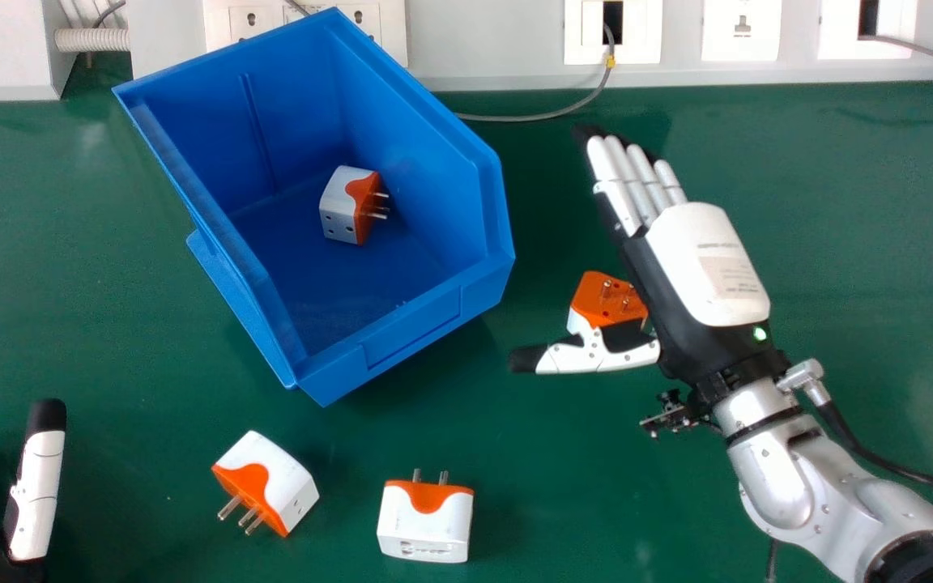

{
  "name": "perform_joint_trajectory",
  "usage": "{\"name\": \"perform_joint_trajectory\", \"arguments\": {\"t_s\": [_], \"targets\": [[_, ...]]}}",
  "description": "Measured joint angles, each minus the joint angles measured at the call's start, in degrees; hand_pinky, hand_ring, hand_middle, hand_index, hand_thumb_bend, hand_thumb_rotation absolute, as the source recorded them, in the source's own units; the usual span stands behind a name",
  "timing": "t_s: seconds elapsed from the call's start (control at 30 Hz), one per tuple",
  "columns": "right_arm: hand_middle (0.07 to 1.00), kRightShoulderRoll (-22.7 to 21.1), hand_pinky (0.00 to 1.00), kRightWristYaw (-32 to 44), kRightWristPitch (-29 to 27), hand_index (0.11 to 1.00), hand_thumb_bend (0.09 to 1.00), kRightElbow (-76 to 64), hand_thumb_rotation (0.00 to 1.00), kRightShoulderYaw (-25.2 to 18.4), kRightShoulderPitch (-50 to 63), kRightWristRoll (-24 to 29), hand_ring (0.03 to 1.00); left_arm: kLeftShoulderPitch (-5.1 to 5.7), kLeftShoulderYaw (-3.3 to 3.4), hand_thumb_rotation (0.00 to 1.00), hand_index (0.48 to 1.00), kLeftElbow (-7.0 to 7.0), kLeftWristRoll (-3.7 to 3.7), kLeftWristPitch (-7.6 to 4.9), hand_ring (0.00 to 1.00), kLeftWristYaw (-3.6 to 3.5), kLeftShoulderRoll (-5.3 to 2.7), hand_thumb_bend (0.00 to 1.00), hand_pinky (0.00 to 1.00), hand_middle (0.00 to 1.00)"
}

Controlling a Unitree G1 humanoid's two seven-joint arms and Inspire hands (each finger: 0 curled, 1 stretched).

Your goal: Pick all objects and put in blue box

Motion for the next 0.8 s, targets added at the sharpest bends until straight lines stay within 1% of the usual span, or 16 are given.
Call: {"name": "perform_joint_trajectory", "arguments": {"t_s": [0.03,0.1,0.23,0.33,0.4,0.47,0.53,0.8], "targets": [[1.0,0.0,0.93,0.3,0.1,1.0,1.0,0.4,0.57,0.1,-0.1,0.0,1.0,-0.01,-0.01,0.95,1.0,0.0,0.0,0.0,0.98,0.0,0.0,0.92,0.99,0.97],[1.0,0.0,0.92,1.7,0.5,1.0,1.0,2.3,0.53,0.9,-1.1,0.0,1.0,-0.02,-0.02,0.95,1.0,0.02,-0.01,0.03,0.98,0.0,-0.01,0.92,0.99,0.97],[1.0,0.3,0.93,3.4,1.7,1.0,1.0,6.8,0.53,1.6,-3.3,0.0,1.0,-0.15,-0.22,0.96,1.0,0.05,0.02,0.14,0.99,0.16,-0.01,0.92,0.99,0.98],[1.0,0.5,0.93,3.8,2.1,1.0,1.0,9.7,0.52,1.8,-4.3,0.0,1.0,-0.24,-0.23,0.95,1.0,0.08,0.02,0.16,0.98,0.13,-0.01,0.92,0.99,0.97],[1.0,0.7,0.94,4.2,2.5,1.0,1.0,11.5,0.53,2.0,-5.0,0.0,1.0,-0.25,-0.19,0.94,1.0,0.13,-0.08,0.16,0.98,-0.07,-0.02,0.92,1.0,0.97],[1.0,0.8,0.94,4.6,2.8,1.0,1.0,12.8,0.5,2.1,-5.6,0.0,1.0,-0.27,-0.19,0.95,1.0,0.16,-0.08,0.16,0.98,-0.06,-0.02,0.92,1.0,0.97],[1.0,0.8,0.94,5.2,3.4,1.0,1.0,13.3,0.5,2.2,-6.3,0.0,1.0,-0.3,-0.2,0.95,1.0,0.22,-0.07,0.17,0.98,0.03,-0.02,0.91,1.0,0.97],[1.0,1.6,0.94,6.4,5.2,1.0,1.0,14.3,0.5,3.2,-8.6,0.0,1.0,-0.46,-0.19,0.95,1.0,0.26,-0.09,0.18,0.99,-0.22,-0.04,0.92,1.0,0.98]]}}
